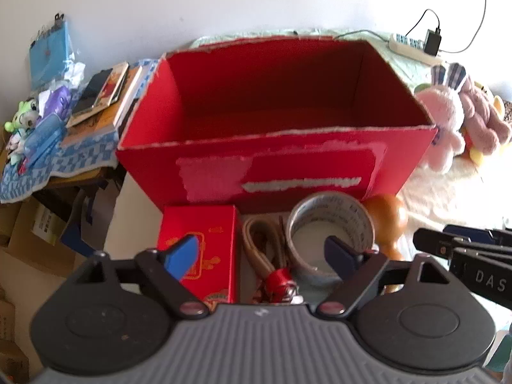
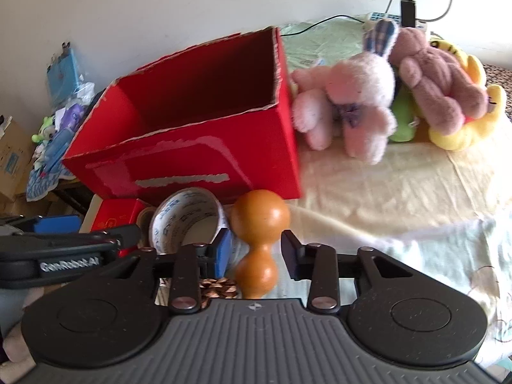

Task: Organize objects
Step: 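Move the right gripper toward the white printed tape roll, then close the right gripper on the rim of the tape roll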

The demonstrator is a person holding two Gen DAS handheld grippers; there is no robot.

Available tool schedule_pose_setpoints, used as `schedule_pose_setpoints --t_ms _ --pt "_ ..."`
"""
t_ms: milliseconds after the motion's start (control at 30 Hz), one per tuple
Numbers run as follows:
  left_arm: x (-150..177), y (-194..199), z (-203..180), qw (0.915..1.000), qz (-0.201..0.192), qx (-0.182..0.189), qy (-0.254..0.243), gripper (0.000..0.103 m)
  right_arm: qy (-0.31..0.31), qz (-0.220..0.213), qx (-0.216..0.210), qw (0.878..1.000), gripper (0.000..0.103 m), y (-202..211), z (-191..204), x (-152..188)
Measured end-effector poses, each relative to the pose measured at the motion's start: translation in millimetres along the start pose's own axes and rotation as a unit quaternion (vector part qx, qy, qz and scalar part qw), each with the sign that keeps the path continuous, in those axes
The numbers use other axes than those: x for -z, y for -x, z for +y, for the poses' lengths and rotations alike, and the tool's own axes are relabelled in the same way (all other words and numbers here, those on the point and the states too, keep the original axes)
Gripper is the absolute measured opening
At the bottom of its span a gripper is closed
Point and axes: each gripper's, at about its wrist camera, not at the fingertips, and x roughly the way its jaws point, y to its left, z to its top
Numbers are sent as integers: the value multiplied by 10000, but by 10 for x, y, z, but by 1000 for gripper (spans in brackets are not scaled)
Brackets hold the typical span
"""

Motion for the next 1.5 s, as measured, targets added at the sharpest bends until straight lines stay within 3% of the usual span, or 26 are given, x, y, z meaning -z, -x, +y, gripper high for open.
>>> schedule_pose_setpoints --t_ms 233,633,1233,1500 --pt "45 -40 87 9998 142 6 130 79 89 54 -97 9999 28 -50 88 -17" --pt "33 -111 80 9996 197 174 44 75 -103 113 -192 9997 24 -121 126 -49" --pt "-103 -370 77 9979 467 428 -151 83 -290 373 -307 9984 24 -278 101 -116" --pt "-153 -534 95 9941 743 762 -222 65 -625 763 -524 9937 22 -487 38 -127"
